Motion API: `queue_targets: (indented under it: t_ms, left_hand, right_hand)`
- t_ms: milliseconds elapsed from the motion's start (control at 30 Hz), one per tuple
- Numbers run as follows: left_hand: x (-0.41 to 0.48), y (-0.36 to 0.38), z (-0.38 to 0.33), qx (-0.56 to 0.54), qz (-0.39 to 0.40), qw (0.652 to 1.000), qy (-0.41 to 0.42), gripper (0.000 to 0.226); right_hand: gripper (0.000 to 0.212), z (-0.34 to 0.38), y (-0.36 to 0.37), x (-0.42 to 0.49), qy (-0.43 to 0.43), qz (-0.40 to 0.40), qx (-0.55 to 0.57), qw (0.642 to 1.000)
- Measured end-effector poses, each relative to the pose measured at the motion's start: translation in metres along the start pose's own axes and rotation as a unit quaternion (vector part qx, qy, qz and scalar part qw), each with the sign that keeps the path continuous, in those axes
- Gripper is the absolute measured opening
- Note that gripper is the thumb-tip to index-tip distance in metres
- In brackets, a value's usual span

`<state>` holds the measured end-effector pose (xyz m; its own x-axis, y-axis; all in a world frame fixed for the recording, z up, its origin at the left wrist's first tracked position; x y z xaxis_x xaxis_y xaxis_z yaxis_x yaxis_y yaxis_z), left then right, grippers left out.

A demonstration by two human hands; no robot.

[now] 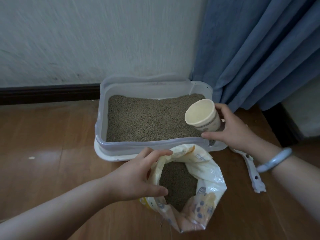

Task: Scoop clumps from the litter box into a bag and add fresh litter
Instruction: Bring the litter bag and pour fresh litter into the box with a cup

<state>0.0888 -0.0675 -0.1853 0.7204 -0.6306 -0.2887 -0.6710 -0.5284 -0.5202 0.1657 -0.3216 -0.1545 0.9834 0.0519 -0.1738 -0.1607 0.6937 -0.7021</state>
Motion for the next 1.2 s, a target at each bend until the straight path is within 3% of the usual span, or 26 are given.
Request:
queue_targets:
  t_ms: [100, 200, 367, 467, 633, 733, 867, 967, 1100, 1200]
  left_hand:
    - [0.0, 0.001, 0.0, 0.001, 0.001, 1.0, -0.001, 0.084]
    - [0.0, 0.0, 0.0, 0.008, 0.0, 1.0, -0.008, 0.084]
    - [-0.001, 0.0, -0.001, 0.012, 0.002, 1.0, -0.014, 0.083]
    - [0.0, 0.0, -0.002, 0.011, 0.002, 1.0, -0.016, 0.082]
    - [0.0, 0.0, -0.001, 0.018, 0.003, 1.0, -0.019, 0.081]
    - [-0.001, -0.001, 0.0, 0.02, 0.001, 1.0, -0.017, 0.081]
    - [-0.003, 0.0, -0.001, 0.034, -0.001, 0.999, -0.025, 0.081]
    - [-0.004, 0.001, -0.002, 0.049, -0.007, 0.998, -0.029, 0.079]
    - [-0.009, 0.005, -0.007, 0.079, -0.018, 0.996, -0.03, 0.069]
    - [-0.016, 0.01, -0.012, 0.126, -0.054, 0.99, -0.038, 0.058]
  right_hand:
    - [0.076, 0.01, 0.004, -0.022, -0.032, 0.058, 0.116, 0.991]
    - [0.077, 0.019, 0.004, -0.04, -0.048, 0.132, 0.153, 0.978]
    - [0.082, 0.022, 0.009, -0.062, -0.038, 0.254, 0.087, 0.963]
    - [0.085, 0.024, 0.018, -0.071, -0.055, 0.296, -0.032, 0.953]
    - [0.091, 0.034, 0.034, -0.08, -0.141, 0.273, -0.234, 0.922]
    - [0.085, 0.035, 0.034, -0.081, -0.154, 0.262, -0.2, 0.931]
    - [0.051, 0.018, 0.025, -0.083, -0.16, 0.195, -0.187, 0.949]
    - [0.035, -0.007, 0.025, -0.091, -0.112, 0.151, -0.148, 0.971]
    - [0.039, -0.034, 0.04, -0.107, 0.009, 0.204, -0.01, 0.979]
    - [0.043, -0.034, 0.057, -0.115, 0.048, 0.233, 0.047, 0.97]
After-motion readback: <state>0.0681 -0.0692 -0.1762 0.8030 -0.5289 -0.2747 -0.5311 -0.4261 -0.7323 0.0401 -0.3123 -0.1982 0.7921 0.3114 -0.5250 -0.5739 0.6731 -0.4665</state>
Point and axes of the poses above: each hand's wrist, its own x-axis towards the middle knuckle, its own y-axis out of the palm, z = x × y, the point moved 5 cm from there along x, towards the middle knuckle
